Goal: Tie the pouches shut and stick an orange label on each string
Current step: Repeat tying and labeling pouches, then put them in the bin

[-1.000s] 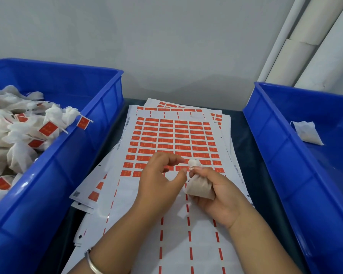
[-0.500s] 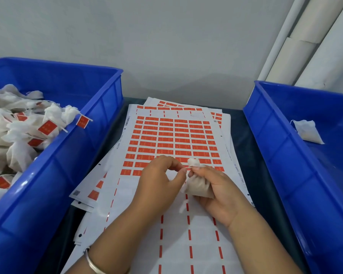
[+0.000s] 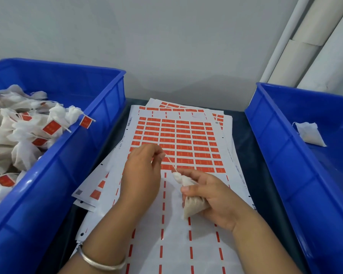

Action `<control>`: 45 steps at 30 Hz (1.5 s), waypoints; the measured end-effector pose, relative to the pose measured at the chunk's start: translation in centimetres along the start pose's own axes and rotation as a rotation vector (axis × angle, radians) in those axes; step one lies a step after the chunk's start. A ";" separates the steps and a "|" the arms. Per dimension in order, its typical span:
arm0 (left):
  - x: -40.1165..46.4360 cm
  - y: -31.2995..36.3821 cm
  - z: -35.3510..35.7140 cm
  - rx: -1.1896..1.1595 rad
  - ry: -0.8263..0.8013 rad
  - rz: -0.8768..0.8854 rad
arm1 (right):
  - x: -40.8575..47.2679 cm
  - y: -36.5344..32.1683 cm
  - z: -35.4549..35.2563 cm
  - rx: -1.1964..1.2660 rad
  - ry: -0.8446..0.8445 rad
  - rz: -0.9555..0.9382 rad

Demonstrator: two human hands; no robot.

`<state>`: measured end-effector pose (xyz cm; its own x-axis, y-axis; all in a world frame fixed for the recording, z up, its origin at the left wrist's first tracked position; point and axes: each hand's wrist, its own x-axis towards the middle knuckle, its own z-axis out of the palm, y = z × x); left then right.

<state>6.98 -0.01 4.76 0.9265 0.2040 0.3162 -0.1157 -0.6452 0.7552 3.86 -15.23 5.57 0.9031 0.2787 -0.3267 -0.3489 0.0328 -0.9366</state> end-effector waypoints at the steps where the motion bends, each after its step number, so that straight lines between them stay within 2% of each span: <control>1: 0.0 0.0 -0.1 -0.005 -0.007 0.014 | -0.1 0.0 -0.1 -0.067 -0.032 -0.010; 4: 0.0 0.2 -0.4 -0.077 -0.063 0.055 | -0.7 -0.3 -0.3 -0.171 -0.143 -0.052; 6: 0.0 0.7 -1.0 -0.132 -0.113 0.069 | -0.8 -0.4 -0.2 -0.065 -0.218 -0.111; 9: -0.1 1.7 -1.9 -0.155 -0.175 0.106 | -0.4 -0.2 -0.4 0.193 -0.181 -0.186; 12: -0.2 2.3 -3.1 -0.117 -0.221 0.165 | -0.3 -0.2 -0.4 0.155 -0.111 -0.242; 15: -0.1 2.6 -4.3 -0.079 -0.245 0.191 | -0.2 0.0 -0.3 0.183 -0.080 -0.199; 17: 0.3 2.5 -5.0 -0.089 -0.218 0.126 | -0.2 0.1 -0.1 0.200 -0.085 -0.171; 20: 1.5 0.5 -5.4 -0.132 -0.141 -0.066 | -0.2 0.0 0.0 0.220 -0.110 -0.143; 23: 2.1 -2.3 -5.0 -0.012 -0.179 -0.222 | 0.0 0.1 0.0 0.290 -0.085 -0.134; 25: 1.6 -3.8 -4.4 0.119 -0.257 -0.248 | 0.1 0.1 0.0 0.334 -0.062 -0.122; 35: -0.1 -4.9 -3.4 0.421 -0.486 -0.084 | 0.5 0.7 0.4 0.367 -0.005 -0.012; 45: -0.1 -4.4 -3.3 0.461 -0.467 -0.176 | 0.8 1.1 0.4 0.361 0.014 -0.007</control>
<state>6.25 5.28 3.29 0.9870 0.0618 -0.1482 0.1192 -0.9004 0.4184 4.08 -14.64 4.36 0.9083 0.2644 -0.3241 -0.4062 0.3725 -0.8344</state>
